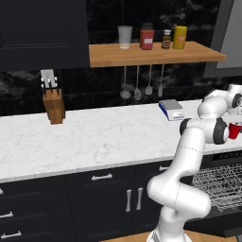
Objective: Pick up the cup and bowl from the counter, place them in the dishwasher, and close the dishwasher door.
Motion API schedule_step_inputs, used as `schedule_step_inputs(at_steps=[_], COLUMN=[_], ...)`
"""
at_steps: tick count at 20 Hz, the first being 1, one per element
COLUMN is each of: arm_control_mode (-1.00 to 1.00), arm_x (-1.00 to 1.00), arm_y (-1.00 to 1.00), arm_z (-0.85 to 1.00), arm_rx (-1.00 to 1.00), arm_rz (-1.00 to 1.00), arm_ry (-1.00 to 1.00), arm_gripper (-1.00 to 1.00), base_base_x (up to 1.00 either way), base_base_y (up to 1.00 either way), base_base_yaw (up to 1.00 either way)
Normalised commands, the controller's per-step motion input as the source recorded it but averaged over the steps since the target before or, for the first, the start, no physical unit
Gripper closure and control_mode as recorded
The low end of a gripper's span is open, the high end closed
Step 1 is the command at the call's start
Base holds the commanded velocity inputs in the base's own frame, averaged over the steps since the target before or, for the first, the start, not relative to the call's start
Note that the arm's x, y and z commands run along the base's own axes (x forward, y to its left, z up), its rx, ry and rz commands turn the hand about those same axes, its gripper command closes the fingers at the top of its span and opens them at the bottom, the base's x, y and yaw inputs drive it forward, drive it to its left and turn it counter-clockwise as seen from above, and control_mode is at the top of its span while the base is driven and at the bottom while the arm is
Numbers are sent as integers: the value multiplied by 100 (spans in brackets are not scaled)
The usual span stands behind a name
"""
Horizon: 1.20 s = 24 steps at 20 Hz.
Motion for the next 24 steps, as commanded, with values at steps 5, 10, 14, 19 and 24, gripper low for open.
schedule_step_inputs(at_steps=[5,10,14,19,24], arm_control_mode=[-100,-100,-100,-100,-100], arm_x=[-18,-86,-100,-100,-100], arm_y=[3,27,79,83,54], arm_z=[-20,-3,0,10,1], arm_rx=[0,1,-5,2,0], arm_rz=[-1,-18,-24,-3,3], arm_ry=[0,-2,-15,-28,-37], arm_gripper=[100,100,100,100,100], base_base_x=[0,0,0,0,0], base_base_y=[0,0,0,0,0], base_base_yaw=[0,0,0,0,0])
